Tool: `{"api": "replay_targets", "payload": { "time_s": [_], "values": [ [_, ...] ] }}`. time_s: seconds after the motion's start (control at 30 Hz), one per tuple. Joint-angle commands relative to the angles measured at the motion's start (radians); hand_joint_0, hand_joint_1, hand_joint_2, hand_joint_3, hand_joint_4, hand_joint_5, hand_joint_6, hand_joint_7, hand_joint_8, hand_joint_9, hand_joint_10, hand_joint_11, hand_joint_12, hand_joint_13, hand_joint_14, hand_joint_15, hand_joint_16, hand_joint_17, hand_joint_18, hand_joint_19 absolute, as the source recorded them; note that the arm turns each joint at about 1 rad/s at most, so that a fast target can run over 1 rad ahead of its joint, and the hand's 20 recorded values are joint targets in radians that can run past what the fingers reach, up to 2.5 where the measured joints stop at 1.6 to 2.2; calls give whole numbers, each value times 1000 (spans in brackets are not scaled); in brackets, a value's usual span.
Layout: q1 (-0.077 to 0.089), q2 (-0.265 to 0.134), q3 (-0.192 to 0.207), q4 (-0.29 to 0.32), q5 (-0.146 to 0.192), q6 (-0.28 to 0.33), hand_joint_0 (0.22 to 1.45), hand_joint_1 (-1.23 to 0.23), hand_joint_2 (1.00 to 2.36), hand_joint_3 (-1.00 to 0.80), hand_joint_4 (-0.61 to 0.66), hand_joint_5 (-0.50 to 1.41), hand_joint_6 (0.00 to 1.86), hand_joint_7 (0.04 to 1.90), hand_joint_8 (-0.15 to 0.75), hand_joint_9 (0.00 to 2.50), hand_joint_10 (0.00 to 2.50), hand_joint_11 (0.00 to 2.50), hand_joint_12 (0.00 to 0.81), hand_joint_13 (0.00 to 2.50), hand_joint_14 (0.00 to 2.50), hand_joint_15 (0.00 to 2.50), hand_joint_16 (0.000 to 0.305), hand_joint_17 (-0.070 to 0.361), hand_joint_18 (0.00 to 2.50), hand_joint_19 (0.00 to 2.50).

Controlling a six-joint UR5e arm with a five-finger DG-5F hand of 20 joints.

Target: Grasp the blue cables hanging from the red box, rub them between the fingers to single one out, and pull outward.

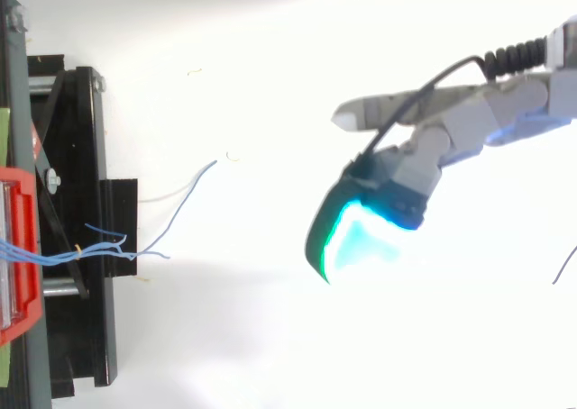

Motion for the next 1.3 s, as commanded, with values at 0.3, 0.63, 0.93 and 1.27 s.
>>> {"api": "replay_targets", "payload": {
  "time_s": [0.3,0.63,0.93,1.27],
  "values": [
    [17,-44,0,45,203,-304,565,-662,1005,-456,295,-210,503,751,341,159,0,0,382,0,0,0,53,119,0,0],
    [29,-84,-2,68,260,-350,590,-727,1008,-430,278,-199,503,1053,347,150,0,0,391,0,0,0,52,116,0,0],
    [51,-111,0,192,367,-506,632,-858,1000,-500,255,-200,502,1222,358,157,0,0,404,0,0,0,50,112,0,0],
    [69,-176,0,281,399,-514,597,-840,1000,-500,275,-199,502,1199,369,148,0,0,400,0,0,0,50,113,0,0]
  ]
}}
